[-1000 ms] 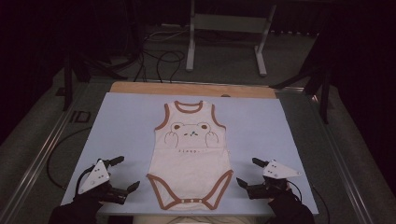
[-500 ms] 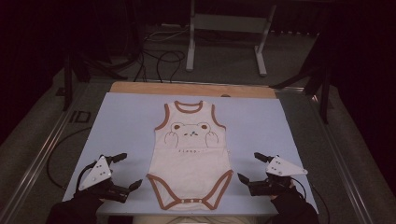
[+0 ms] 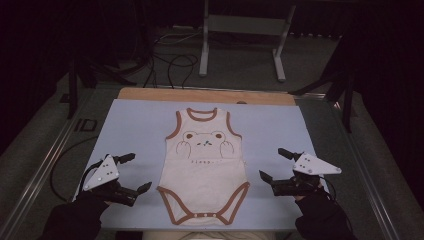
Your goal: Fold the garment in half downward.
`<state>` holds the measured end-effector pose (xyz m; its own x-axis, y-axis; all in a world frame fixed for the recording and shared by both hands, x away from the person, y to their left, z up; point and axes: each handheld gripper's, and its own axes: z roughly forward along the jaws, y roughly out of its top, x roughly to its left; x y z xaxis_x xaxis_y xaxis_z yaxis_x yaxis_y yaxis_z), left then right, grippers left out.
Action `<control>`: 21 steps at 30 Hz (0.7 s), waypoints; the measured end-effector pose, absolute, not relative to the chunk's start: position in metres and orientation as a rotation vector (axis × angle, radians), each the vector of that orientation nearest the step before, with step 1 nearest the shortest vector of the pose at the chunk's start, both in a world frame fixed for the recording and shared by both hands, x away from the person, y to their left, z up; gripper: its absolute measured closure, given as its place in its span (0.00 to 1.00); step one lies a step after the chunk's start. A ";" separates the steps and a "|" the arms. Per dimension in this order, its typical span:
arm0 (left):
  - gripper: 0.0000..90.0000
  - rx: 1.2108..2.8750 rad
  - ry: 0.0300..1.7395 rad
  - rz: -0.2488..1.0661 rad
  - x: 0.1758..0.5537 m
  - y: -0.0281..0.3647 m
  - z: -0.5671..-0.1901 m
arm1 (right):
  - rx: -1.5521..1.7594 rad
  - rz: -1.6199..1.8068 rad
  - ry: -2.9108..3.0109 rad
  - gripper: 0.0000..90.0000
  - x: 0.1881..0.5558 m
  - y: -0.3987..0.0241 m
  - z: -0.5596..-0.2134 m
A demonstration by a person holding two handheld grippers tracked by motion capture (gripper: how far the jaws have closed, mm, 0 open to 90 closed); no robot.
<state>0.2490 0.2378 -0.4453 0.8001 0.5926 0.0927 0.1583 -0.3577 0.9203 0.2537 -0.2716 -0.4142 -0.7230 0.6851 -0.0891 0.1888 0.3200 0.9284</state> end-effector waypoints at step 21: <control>0.01 1.959 0.602 0.419 0.284 0.216 -0.438 | 0.779 1.443 2.151 0.08 0.301 -0.251 -0.420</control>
<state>0.2838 0.2164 -0.4378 0.8157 0.5776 0.0316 0.2298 -0.3738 0.8986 0.3006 -0.2505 -0.4205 -0.7477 0.6626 -0.0436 0.2110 0.2994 0.9305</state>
